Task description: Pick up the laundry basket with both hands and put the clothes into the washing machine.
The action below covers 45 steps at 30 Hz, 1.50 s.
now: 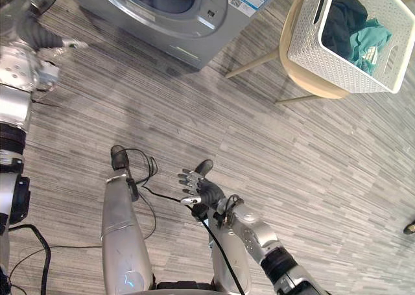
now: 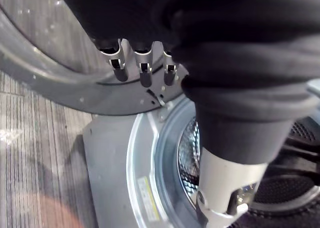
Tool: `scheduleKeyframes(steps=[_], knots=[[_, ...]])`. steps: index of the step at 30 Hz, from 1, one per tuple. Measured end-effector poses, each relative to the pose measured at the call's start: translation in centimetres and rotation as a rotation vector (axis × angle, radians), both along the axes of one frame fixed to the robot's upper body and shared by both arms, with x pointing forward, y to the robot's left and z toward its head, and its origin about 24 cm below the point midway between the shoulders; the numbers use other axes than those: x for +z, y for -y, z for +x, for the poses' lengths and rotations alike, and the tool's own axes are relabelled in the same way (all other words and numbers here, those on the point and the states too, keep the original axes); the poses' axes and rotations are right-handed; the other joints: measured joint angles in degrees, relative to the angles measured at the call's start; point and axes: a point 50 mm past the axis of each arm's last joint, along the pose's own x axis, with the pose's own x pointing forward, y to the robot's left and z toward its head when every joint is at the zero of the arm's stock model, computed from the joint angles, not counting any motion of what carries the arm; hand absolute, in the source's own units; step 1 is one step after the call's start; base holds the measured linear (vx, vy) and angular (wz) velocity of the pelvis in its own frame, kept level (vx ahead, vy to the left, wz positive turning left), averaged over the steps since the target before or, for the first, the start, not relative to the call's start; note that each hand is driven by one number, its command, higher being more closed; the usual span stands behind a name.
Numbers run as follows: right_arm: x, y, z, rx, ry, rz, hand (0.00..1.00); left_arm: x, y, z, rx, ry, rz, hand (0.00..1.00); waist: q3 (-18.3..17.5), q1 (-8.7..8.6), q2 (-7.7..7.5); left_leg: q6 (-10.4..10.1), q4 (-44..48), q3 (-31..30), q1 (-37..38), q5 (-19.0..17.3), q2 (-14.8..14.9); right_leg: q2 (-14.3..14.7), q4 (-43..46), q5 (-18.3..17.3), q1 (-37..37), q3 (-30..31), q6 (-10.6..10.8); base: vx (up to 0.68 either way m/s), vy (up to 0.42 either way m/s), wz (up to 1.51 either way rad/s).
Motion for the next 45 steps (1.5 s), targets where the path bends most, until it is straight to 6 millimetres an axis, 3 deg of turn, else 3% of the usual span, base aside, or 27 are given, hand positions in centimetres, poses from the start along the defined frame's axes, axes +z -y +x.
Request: scheduleKeyframes(steps=[6, 11, 17, 20, 22, 23, 24, 25, 26, 27, 28, 29, 30, 32, 33, 35, 36, 37, 38, 39, 40, 41, 42, 43, 44, 45], knots=[[-0.4, 1.1, -0.5, -0.062, -0.031, 0.043, 0.0, 2.8, -3.5, -2.6, 0.091, 0.14, -0.09, 0.0, 0.0, 0.4, 0.0, -0.49, 1.09, -0.53, -1.35, -0.99, 1.93, 1.57, -0.01, -0.85, -0.8, 0.22, 1.2, 0.09, -0.001, -0.15], [-0.9, 2.4, -0.9, -0.117, -0.057, 0.047, 0.0, 3.7, -5.3, -4.0, 0.118, 0.202, -0.164, 0.0, 0.01, 0.68, 0.01, -1.02, 2.84, -0.45, -1.82, -2.17, 3.99, 2.92, 0.57, -1.57, -1.34, 1.28, 1.77, 0.08, 0.009, -0.2], [-1.0, 2.5, -1.3, -0.124, -0.075, 0.064, 0.0, 4.2, -7.0, -5.3, 0.165, 0.246, -0.24, 0.0, 0.24, 0.84, 0.34, -1.32, 3.92, -0.47, -2.15, -2.67, 4.9, 2.88, 3.3, -2.74, -2.54, 1.45, 0.41, 0.1, 0.025, -0.06], [-0.9, 2.0, -1.4, -0.113, -0.071, 0.087, 0.0, 3.5, -7.5, -5.5, 0.168, 0.248, -0.293, 0.0, 0.49, 0.74, 0.72, -1.37, 4.2, -0.37, -1.53, -2.7, 5.13, 2.48, 5.17, -3.78, -2.59, 1.42, -0.58, 0.09, 0.036, 0.02], [-1.0, 1.9, -1.4, -0.113, -0.073, 0.086, 0.0, 1.3, -8.0, -5.2, 0.153, 0.232, -0.38, 0.0, 1.16, 0.5, 1.7, -1.64, 4.63, 0.15, 0.05, -3.05, 5.26, 1.63, 7.86, -5.15, -2.36, 1.89, -0.38, 0.09, 0.064, -0.06], [-1.3, 1.9, -1.5, -0.12, -0.081, 0.072, 0.0, -2.3, -8.7, -5.0, 0.162, 0.188, -0.482, 0.0, 1.68, 0.65, 2.47, -1.64, 5.66, 1.64, 2.71, -4.18, 5.94, 0.95, 10.45, -6.54, -1.8, 3.29, -0.53, 0.07, 0.074, -0.24], [-1.5, 2.0, -1.6, -0.126, -0.083, 0.059, 0.0, -4.1, -9.0, -5.0, 0.17, 0.164, -0.527, 0.0, 1.91, 0.7, 2.83, -1.5, 6.26, 2.39, 4.03, -4.81, 6.39, 0.81, 11.52, -7.04, -1.36, 3.97, -0.66, 0.06, 0.076, -0.4], [-1.8, 2.1, -1.7, -0.14, -0.092, 0.043, 0.0, -6.9, -9.3, -5.1, 0.189, 0.124, -0.591, 0.0, 1.99, 0.75, 2.95, -1.52, 6.99, 3.88, 6.37, -5.8, 6.91, 0.27, 13.31, -8.17, -0.98, 5.26, -0.68, 0.03, 0.056, -0.45], [-2.3, 2.7, -1.9, -0.179, -0.104, 0.017, 0.0, -11.3, -9.2, -5.2, 0.212, 0.05, -0.672, 0.0, 2.31, 0.68, 3.44, -1.24, 7.99, 6.28, 10.12, -7.26, 7.45, -0.95, 16.47, -10.39, -0.08, 6.33, -0.78, 0.04, 0.054, -0.55], [-2.8, 3.7, -2.1, -0.243, -0.117, -0.015, 0.0, -15.9, -8.6, -5.8, 0.236, -0.042, -0.737, 0.0, 2.57, 0.47, 3.85, -0.9, 8.56, 8.93, 14.24, -8.56, 7.73, -4.0, 20.25, -13.6, 1.49, 4.3, -1.76, 0.05, 0.05, -0.52], [-3.0, 4.2, -2.1, -0.274, -0.117, -0.051, 0.0, -18.1, -8.2, -6.3, 0.245, -0.081, -0.769, 0.0, 2.59, 0.4, 3.87, -0.94, 8.92, 10.38, 16.45, -9.36, 7.95, -6.1, 21.98, -14.55, 2.72, 2.07, -1.88, 0.11, 0.049, -0.79], [-3.5, 5.3, -2.0, -0.335, -0.118, -0.13, 0.0, -23.1, -7.4, -8.2, 0.283, -0.184, -0.831, 0.0, 3.0, 0.65, 4.52, -1.09, 9.76, 13.35, 21.07, -11.05, 8.53, -9.05, 25.08, -15.86, 5.0, -1.05, -2.65, 0.14, 0.051, -0.86], [-3.9, 6.4, -1.9, -0.384, -0.126, -0.179, 0.0, -26.6, -6.6, -9.7, 0.312, -0.268, -0.875, 0.0, 3.13, 0.51, 4.84, -1.41, 10.5, 14.45, 23.89, -12.05, 8.97, -10.46, 27.43, -16.85, 6.07, -1.63, -3.65, 0.16, 0.014, -0.92], [-4.9, 9.1, -1.8, -0.506, -0.173, -0.252, 0.0, -32.6, -4.2, -13.0, 0.353, -0.429, -0.966, 0.0, 3.23, 0.0, 5.5, -2.43, 11.77, 15.94, 28.54, -13.9, 9.13, -11.5, 31.61, -19.03, 6.64, 0.12, -3.99, 0.08, -0.058, -0.64], [-5.1, 11.7, -2.1, -0.616, -0.197, -0.288, 0.0, -36.6, -1.9, -16.0, 0.372, -0.556, -1.031, 0.0, 3.36, -0.59, 6.56, -3.2, 11.66, 16.88, 31.88, -14.68, 9.22, -11.28, 33.11, -19.72, 7.11, 2.22, -3.45, 0.04, -0.071, -0.55], [-4.6, 13.7, -2.1, -0.7, -0.187, -0.306, 0.0, -40.0, 0.4, -19.6, 0.416, -0.669, -1.1, 0.0, 2.91, -1.34, 7.43, -3.51, 9.72, 18.83, 36.3, -14.85, 9.14, -10.56, 32.84, -20.49, 8.47, 3.33, -2.26, 0.04, -0.052, -0.54], [-4.2, 15.0, -2.1, -0.765, -0.18, -0.31, 0.0, -42.3, 2.3, -22.1, 0.442, -0.77, -1.139, 0.0, 2.16, -1.56, 9.16, -3.45, 6.68, 21.82, 40.71, -14.6, 8.73, -11.92, 32.65, -23.47, 10.73, 1.09, -0.6, 0.14, -0.026, -0.65], [-4.4, 15.6, -2.5, -0.804, -0.195, -0.317, 0.0, -44.3, 4.1, -25.2, 0.486, -0.872, -1.182, 0.0, -1.41, -1.71, 10.1, -3.42, 2.36, 25.11, 44.19, -13.25, 7.27, -15.59, 32.42, -23.93, 13.26, -4.19, 0.57, 0.18, -0.027, -0.61], [-4.4, 15.7, -2.6, -0.81, -0.199, -0.318, 0.0, -45.0, 4.8, -26.6, 0.513, -0.904, -1.21, 0.0, -3.83, -1.85, 10.43, -4.22, 0.08, 26.92, 45.68, -12.28, 6.5, -16.61, 32.02, -23.35, 13.56, -6.01, 1.11, 0.26, -0.03, -0.7], [-4.1, 15.5, -2.4, -0.81, -0.182, -0.311, 0.0, -46.1, 5.8, -29.0, 0.563, -0.966, -1.246, 0.0, -7.19, -2.5, 11.62, -5.49, -3.67, 28.84, 48.35, -10.53, 5.66, -15.95, 30.97, -21.75, 13.61, -6.09, -0.12, 0.21, -0.068, -0.52], [-3.5, 15.4, -2.0, -0.809, -0.154, -0.303, 0.0, -46.7, 6.6, -30.1, 0.587, -1.0, -1.271, 0.0, -8.47, -3.1, 12.62, -6.21, -5.37, 29.08, 49.52, -9.58, 5.43, -15.27, 30.81, -21.67, 13.7, -5.71, -0.82, 0.24, -0.115, -0.63], [-1.9, 14.9, -1.1, -0.8, -0.075, -0.291, 0.0, -47.4, 8.0, -31.2, 0.614, -1.04, -1.322, 0.0, -11.02, -3.51, 14.12, -7.0, -8.2, 29.91, 52.34, -6.17, 5.21, -13.35, 30.01, -22.49, 13.84, -4.43, -1.94, 0.2, -0.189, -0.51], [-1.2, 14.4, -0.5, -0.788, -0.04, -0.292, 0.0, -47.5, 8.3, -31.3, 0.622, -1.036, -1.343, 0.0, -11.37, -3.45, 14.03, -6.37, -8.06, 29.95, 53.19, -4.23, 5.36, -12.43, 29.48, -22.81, 14.09, -3.5, -2.32, 0.2, -0.219, -0.81], [-0.1, 13.6, 0.4, -0.765, 0.016, -0.286, 0.0, -47.5, 8.3, -31.4, 0.637, -1.01, -1.373, 0.0, -11.73, -3.07, 13.66, -3.89, -6.73, 29.79, 54.18, -1.01, 5.91, -10.86, 28.2, -23.08, 14.85, -1.87, -2.74, 0.2, -0.296, -0.98], [1.4, 12.8, 1.3, -0.751, 0.091, -0.275, 0.0, -47.6, 8.7, -31.4, 0.651, -0.979, -1.414, 0.0, -12.13, -2.78, 13.64, 2.21, -2.01, 29.44, 54.22, 3.88, 8.43, -7.74, 25.41, -22.9, 17.08, -0.37, -3.45, 0.24, -0.363, -1.15], [2.8, 12.3, 2.2, -0.751, 0.164, -0.268, 0.0, -47.6, 8.8, -31.6, 0.66, -0.965, -1.433, 0.0, -12.22, -2.6, 13.58, 5.32, 5.11, 28.0, 52.96, 5.06, 11.33, -5.18, 22.59, -22.74, 20.22, 0.9, -3.76, 0.24, -0.348, -1.01]])
